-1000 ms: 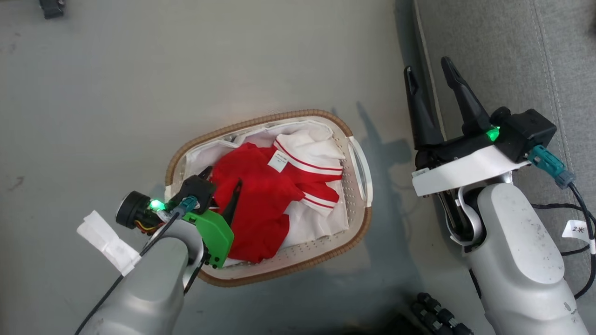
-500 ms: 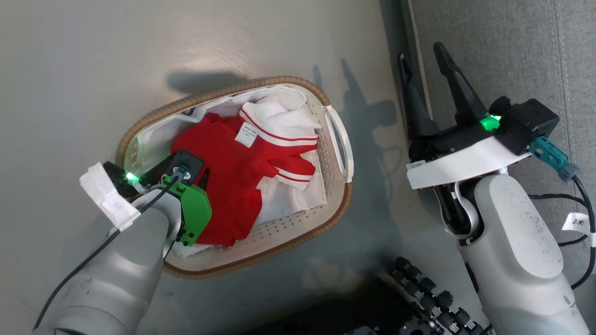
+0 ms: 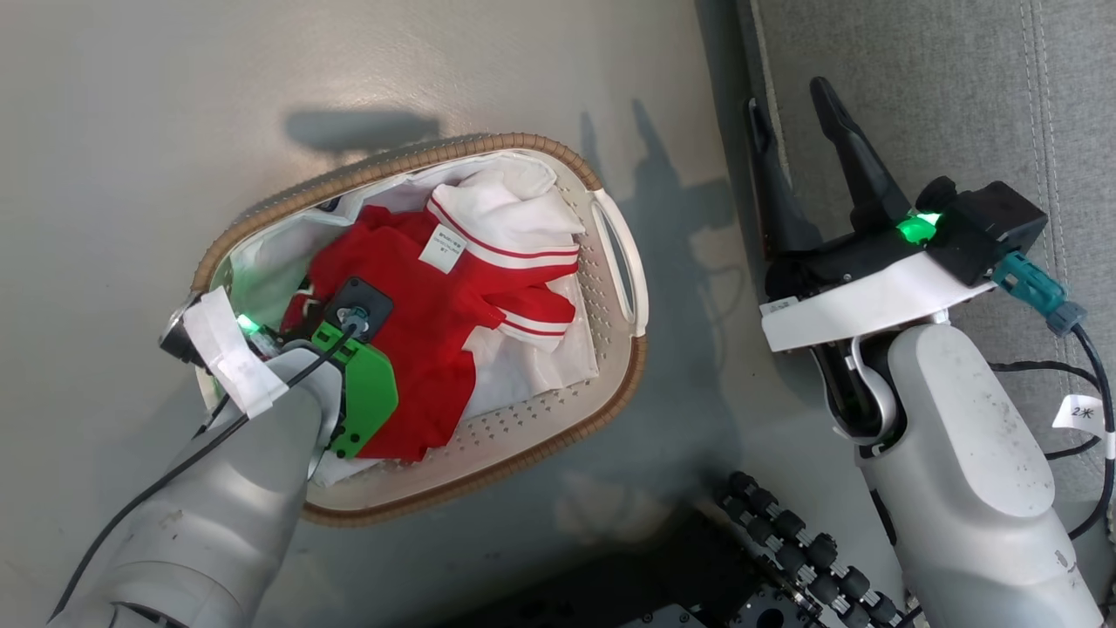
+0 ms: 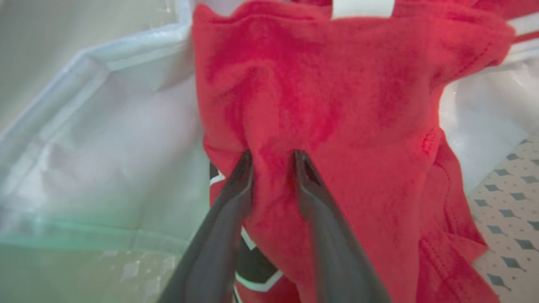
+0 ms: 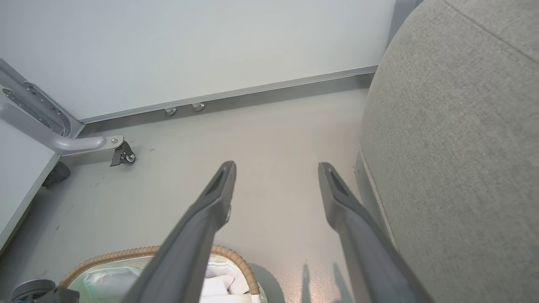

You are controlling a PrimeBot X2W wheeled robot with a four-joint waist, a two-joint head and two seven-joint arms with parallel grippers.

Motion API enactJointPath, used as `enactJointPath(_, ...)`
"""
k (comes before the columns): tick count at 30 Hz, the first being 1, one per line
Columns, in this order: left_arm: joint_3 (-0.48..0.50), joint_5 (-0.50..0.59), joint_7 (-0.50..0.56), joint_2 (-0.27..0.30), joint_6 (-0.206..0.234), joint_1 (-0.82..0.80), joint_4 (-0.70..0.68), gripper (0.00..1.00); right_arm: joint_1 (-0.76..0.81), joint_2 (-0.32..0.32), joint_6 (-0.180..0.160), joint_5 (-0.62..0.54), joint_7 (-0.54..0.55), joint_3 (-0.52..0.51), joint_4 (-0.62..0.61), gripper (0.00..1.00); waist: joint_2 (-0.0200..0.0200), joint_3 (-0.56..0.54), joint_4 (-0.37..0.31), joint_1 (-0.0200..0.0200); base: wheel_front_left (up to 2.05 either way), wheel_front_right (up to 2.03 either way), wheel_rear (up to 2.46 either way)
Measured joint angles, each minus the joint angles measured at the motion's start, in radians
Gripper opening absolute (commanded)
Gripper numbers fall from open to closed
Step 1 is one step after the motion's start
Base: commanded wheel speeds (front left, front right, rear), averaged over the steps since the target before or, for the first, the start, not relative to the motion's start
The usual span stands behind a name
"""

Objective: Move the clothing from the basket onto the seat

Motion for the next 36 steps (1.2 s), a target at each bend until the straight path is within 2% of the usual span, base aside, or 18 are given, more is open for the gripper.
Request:
enactJointPath(10, 0.0, -0.053, -0.083, -0.048, -0.033, 0.038, -0.001, 0.0, 0.007, 0.0, 0.0, -0.011, 0.0, -0.04, 0.04, 1.0, 0.0, -0.076, 0.023, 0.0, 0.0, 0.0, 0.0)
enactJointPath(20, 0.018, -0.126, -0.13, -0.072, -0.045, 0.093, -0.098, 0.0, 0.056, 0.001, 0.0, -0.076, 0.0, -0.091, 0.082, 1.0, 0.0, -0.21, 0.074, -0.0001, 0.0, 0.0, 0.0)
enactJointPath(26, 0.072, -0.169, -0.134, -0.072, -0.045, 0.153, -0.274, 0.0, 0.097, 0.001, 0.0, -0.098, 0.0, -0.113, 0.099, 1.0, 0.0, -0.296, 0.112, -0.0001, 0.0, 0.0, 0.0)
enactJointPath(36, 0.166, -0.127, -0.134, -0.052, -0.046, 0.243, -0.55, 0.0, 0.175, 0.001, 0.0, -0.13, 0.0, -0.131, 0.13, 1.0, 0.0, -0.427, 0.173, -0.0001, 0.0, 0.0, 0.0)
